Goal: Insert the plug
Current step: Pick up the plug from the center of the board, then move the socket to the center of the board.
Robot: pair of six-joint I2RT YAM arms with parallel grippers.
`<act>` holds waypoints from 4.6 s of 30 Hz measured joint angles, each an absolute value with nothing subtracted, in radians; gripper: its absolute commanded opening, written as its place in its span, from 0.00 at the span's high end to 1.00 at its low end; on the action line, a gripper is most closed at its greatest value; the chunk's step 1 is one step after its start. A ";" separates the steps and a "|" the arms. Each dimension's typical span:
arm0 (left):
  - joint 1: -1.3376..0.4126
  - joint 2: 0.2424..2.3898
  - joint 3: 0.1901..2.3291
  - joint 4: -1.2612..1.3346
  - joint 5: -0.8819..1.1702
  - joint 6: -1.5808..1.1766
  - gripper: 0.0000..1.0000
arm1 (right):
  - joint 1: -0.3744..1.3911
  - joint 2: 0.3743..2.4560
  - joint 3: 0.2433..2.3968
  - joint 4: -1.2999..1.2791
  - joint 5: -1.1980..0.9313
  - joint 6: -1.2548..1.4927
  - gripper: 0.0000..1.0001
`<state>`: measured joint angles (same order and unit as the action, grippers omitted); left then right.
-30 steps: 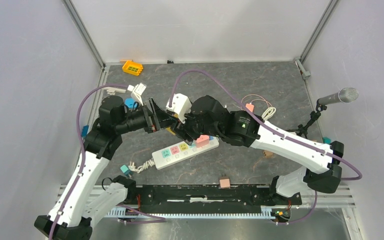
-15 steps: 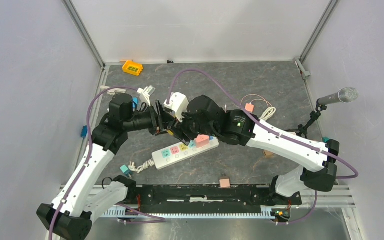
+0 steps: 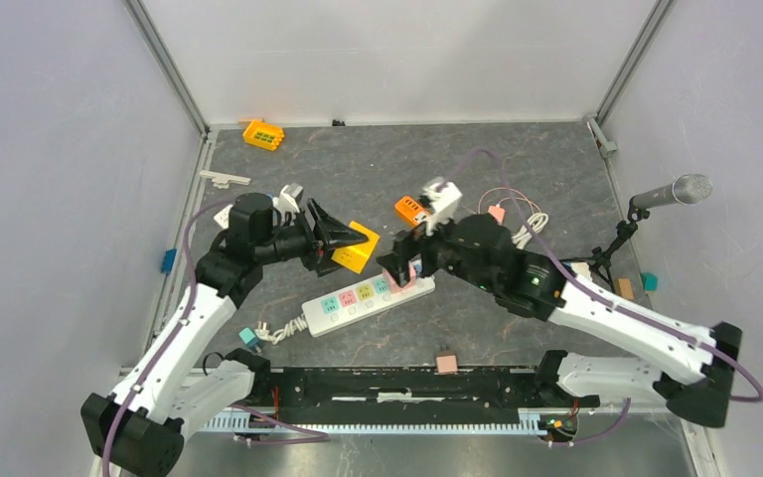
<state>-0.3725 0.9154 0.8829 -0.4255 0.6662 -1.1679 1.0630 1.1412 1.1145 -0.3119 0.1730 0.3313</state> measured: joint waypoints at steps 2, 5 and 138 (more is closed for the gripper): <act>-0.373 0.916 0.823 -0.374 0.677 -1.262 0.98 | 1.026 1.052 0.998 -0.215 0.168 0.401 0.02; -0.373 0.915 0.709 -0.261 0.694 -1.446 0.98 | 0.980 0.963 0.867 -0.092 0.153 0.495 0.02; -0.505 1.676 1.005 -0.926 0.227 -0.409 0.77 | 0.730 1.682 0.871 0.027 -0.270 0.679 1.00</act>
<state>-0.5053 1.6756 1.0050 -0.9257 0.2268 -0.4091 0.7300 1.6821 0.8711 0.0269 -0.2695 0.6788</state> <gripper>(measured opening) 0.228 0.668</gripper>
